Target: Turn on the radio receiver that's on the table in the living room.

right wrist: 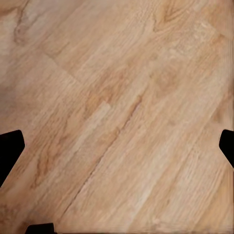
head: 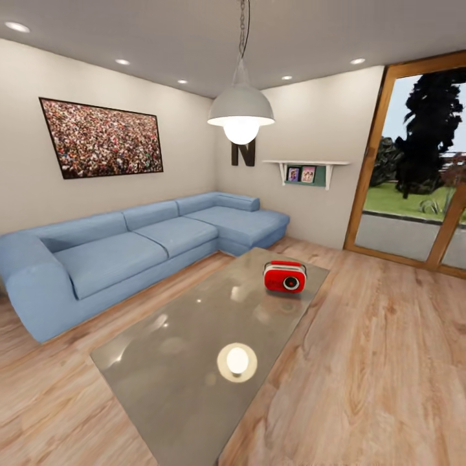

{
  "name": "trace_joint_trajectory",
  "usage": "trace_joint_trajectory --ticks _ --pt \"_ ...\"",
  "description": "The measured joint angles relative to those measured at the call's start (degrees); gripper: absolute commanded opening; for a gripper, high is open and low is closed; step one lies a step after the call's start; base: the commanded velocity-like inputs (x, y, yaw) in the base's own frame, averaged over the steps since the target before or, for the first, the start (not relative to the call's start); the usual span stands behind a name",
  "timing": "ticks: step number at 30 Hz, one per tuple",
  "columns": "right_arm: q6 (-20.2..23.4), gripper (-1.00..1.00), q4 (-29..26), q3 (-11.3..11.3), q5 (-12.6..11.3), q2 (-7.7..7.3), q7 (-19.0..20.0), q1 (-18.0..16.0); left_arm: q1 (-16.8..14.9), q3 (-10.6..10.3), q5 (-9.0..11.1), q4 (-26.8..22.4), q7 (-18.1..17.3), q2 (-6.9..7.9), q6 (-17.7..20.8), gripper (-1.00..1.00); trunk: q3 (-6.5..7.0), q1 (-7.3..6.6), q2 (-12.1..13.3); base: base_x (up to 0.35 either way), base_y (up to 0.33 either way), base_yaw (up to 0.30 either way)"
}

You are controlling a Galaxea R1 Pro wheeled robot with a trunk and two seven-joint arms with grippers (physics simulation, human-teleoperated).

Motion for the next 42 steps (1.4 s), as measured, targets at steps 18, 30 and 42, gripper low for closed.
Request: trace_joint_trajectory --ticks 18,30,42 --pt "0.0 1.0 0.0 0.0 0.0 0.0 0.0 0.0 0.0 0.1 0.0 0.0 0.1 0.02 0.2 1.0 0.66 0.0 0.0 0.0 -0.17 -0.269" --pt "0.0 1.0 0.0 0.0 0.0 0.0 0.0 0.0 0.0 0.1 0.0 0.0 0.1 0.14 0.2 1.0 1.02 0.0 0.0 0.066 -0.258 -0.207" --pt "0.0 1.0 0.0 0.0 0.0 0.0 0.0 0.0 0.0 0.1 0.0 0.0 2.1 0.18 0.4 1.0 1.04 0.0 0.0 0.307 -0.123 -0.006"
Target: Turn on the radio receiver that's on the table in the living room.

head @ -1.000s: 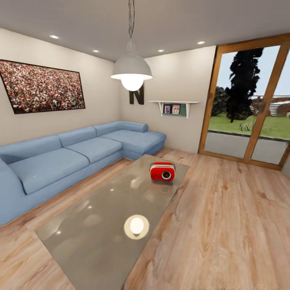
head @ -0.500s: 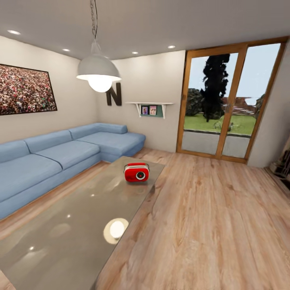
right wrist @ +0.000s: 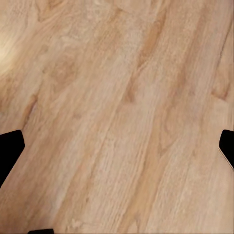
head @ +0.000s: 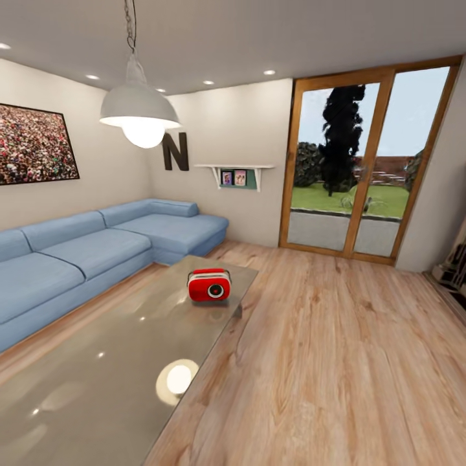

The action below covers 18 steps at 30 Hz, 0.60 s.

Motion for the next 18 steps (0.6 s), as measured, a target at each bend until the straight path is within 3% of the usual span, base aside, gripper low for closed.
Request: trace_joint_trajectory --ticks 9,18 --pt "0.0 1.0 0.0 0.0 0.0 0.0 0.0 0.0 0.0 0.0 0.0 0.0 0.1 0.0 0.0 1.0 0.0 0.0 0.0 0.316 -0.124 -0.008" --pt "0.0 1.0 0.0 0.0 -0.1 0.0 0.0 0.0 0.0 0.0 0.0 0.0 0.1 0.0 0.0 1.0 0.19 0.0 0.0 0.316 -0.129 -0.217"
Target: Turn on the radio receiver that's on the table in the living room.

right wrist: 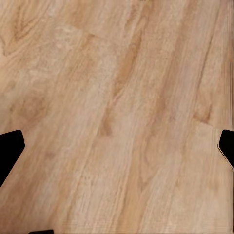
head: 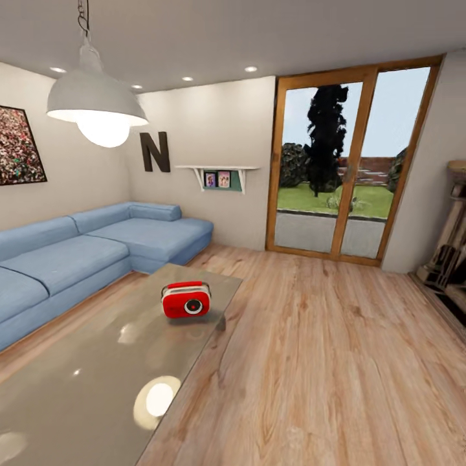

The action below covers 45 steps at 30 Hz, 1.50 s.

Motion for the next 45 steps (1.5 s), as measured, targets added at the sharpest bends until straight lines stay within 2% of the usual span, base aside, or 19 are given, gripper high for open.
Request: trace_joint_trajectory --ticks 8,45 --pt "0.0 1.0 0.0 0.0 0.0 0.0 0.0 0.0 0.0 0.0 0.0 0.0 0.1 0.0 0.0 1.0 0.16 0.0 0.0 0.316 -0.14 -0.165" --pt "0.0 1.0 0.0 0.0 0.1 0.0 0.0 0.0 0.0 0.0 0.0 0.0 0.1 0.0 0.0 1.0 0.17 0.0 0.0 0.316 -0.147 -0.001"
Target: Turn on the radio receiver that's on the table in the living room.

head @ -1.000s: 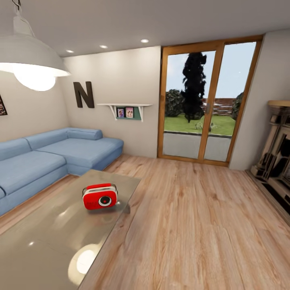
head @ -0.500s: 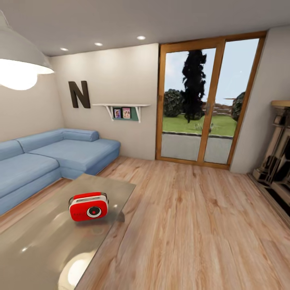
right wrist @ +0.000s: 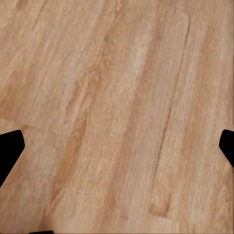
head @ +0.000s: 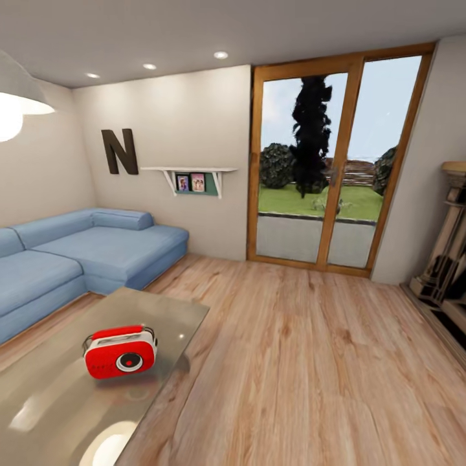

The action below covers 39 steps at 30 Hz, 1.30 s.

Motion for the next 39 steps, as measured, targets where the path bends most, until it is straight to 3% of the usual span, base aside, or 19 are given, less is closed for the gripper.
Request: trace_joint_trajectory --ticks 21,30,39 --pt "0.0 1.0 0.0 0.1 0.0 0.01 0.0 0.0 0.0 0.0 0.0 0.0 0.0 0.0 0.0 1.0 0.0 0.0 0.0 0.316 -0.145 0.009" --pt "0.0 1.0 0.0 0.0 0.0 0.03 0.0 0.0 0.0 0.0 0.0 0.0 0.0 0.0 0.0 1.0 0.0 0.0 0.0 0.292 -0.125 0.225" --pt "0.0 1.0 0.0 0.0 0.0 0.05 0.0 0.0 0.0 0.0 0.0 0.0 0.0 0.0 0.0 1.0 0.0 0.0 0.0 0.04 -0.015 0.281"
